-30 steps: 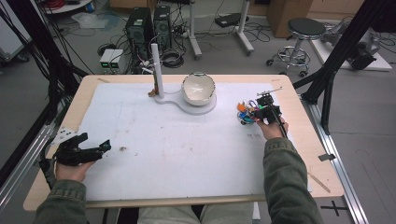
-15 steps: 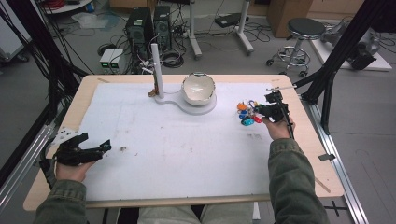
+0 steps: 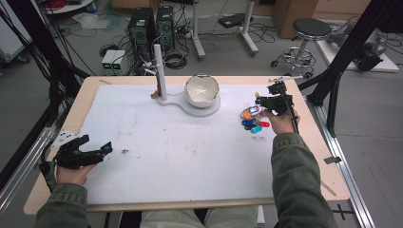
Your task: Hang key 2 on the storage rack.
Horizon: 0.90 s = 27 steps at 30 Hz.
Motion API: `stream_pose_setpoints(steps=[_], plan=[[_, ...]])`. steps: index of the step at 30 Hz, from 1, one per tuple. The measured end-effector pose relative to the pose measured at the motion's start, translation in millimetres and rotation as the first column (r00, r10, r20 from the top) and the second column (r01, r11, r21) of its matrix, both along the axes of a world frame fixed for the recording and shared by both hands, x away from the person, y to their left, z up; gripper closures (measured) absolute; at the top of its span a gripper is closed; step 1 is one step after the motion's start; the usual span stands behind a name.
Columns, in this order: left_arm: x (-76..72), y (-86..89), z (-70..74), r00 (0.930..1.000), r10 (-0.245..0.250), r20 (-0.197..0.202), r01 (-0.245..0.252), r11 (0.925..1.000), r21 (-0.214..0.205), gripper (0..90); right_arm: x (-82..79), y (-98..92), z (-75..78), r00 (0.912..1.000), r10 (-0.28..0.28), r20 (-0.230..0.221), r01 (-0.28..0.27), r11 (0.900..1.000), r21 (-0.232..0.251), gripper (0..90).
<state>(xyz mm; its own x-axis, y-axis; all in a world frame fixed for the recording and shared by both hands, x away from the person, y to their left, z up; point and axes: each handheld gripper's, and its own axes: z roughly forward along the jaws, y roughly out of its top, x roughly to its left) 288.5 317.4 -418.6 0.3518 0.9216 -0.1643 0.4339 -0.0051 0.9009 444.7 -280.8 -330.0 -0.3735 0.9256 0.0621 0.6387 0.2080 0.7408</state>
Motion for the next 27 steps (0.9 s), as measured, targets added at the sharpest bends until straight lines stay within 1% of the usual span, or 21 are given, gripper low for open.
stream_pose_setpoints(steps=[2, 4, 7, 14, 21, 23, 27], plan=[[-0.1, -0.1, 0.1, 1.0, 0.0, 0.001, 0.0, 1.0, -0.002, 1.7, -1.1, 1.9, 6.2, 1.0, 0.002, 0.007, -0.002, 1.0, 0.001, 84.7], [-0.3, 0.0, 0.3, 1.0, -0.003, 0.004, 0.003, 1.0, -0.005, 1.7, -2.3, 3.0, 12.8, 0.9998, 0.006, 0.017, -0.006, 0.9999, 0.016, 84.6], [-0.3, 0.0, 0.4, 1.0, -0.003, 0.004, 0.003, 1.0, -0.007, 1.7, -3.6, 3.8, 20.5, 0.9996, 0.008, 0.029, -0.008, 0.9996, 0.026, 84.6], [-0.2, 0.6, 0.4, 1.0, -0.004, 0.004, 0.004, 0.9999, -0.013, 1.7, -7.3, 4.0, 37.4, 0.9984, 0.026, 0.05, -0.03, 0.9965, 0.079, 84.6], [0.2, 1.2, 0.2, 1.0, -0.005, 0.002, 0.005, 0.9998, -0.018, 1.7, -12.0, 11.1, 56.3, 0.9942, 0.066, 0.085, -0.075, 0.9918, 0.104, 84.6], [0.2, 1.0, 0.1, 1.0, -0.005, 0.0, 0.005, 0.9998, -0.018, 1.7, -13.2, 13.9, 61.8, 0.9923, 0.077, 0.097, -0.089, 0.9889, 0.119, 84.6], [0.1, 0.7, 0.1, 1.0, -0.007, 0.0, 0.007, 0.9998, -0.017, 1.7, -14.8, 23.4, 72.4, 0.989, 0.101, 0.108, -0.113, 0.9866, 0.117, 84.6]])
